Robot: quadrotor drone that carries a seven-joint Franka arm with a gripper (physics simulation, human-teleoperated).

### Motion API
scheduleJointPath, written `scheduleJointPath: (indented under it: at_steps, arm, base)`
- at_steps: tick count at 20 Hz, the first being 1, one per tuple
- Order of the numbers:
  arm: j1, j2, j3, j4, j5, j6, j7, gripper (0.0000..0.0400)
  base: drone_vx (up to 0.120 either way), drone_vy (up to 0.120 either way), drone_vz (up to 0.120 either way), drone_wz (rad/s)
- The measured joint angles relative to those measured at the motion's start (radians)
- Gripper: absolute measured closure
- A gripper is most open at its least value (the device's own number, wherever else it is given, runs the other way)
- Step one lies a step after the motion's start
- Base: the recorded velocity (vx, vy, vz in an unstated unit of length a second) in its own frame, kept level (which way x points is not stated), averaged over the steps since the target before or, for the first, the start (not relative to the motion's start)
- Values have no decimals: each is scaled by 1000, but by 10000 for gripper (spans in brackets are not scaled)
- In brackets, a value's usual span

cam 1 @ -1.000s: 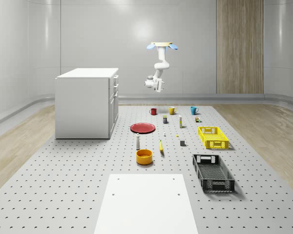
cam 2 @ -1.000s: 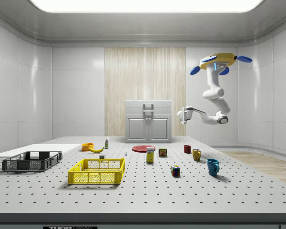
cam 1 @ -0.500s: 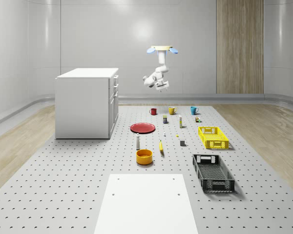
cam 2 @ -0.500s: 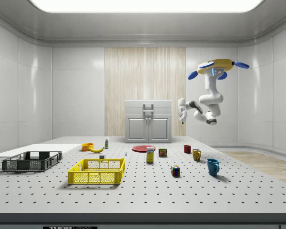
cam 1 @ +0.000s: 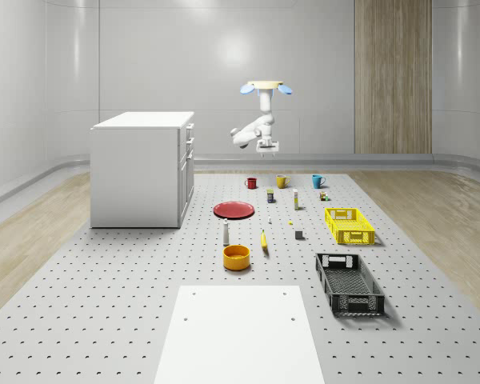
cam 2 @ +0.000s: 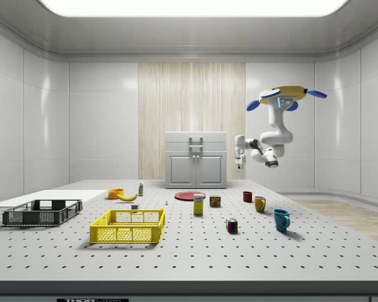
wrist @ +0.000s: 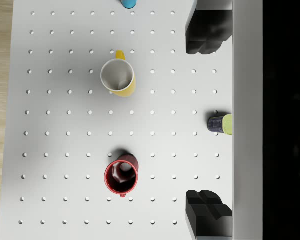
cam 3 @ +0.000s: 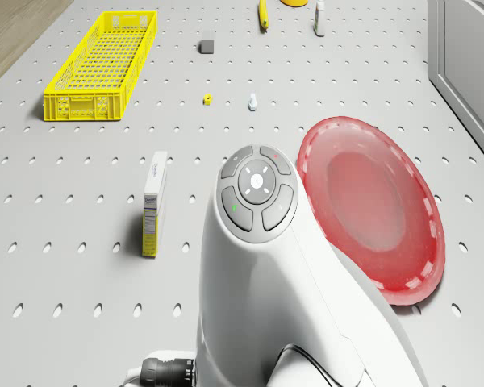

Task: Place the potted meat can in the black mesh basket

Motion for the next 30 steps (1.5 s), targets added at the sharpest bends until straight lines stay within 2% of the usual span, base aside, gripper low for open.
scheduleJointPath:
  at_steps: [7, 22, 30]
  arm:
    - [-37, -42, 23, 1, 10, 18, 29, 0]
    - [-73, -121, 53, 6, 49, 83, 60, 0]
    - [-86, -160, 64, 9, 69, 118, 72, 0]
  base:
    - [120, 0, -120, 0]
    - [120, 0, -120, 0]
    - [120, 0, -20, 0]
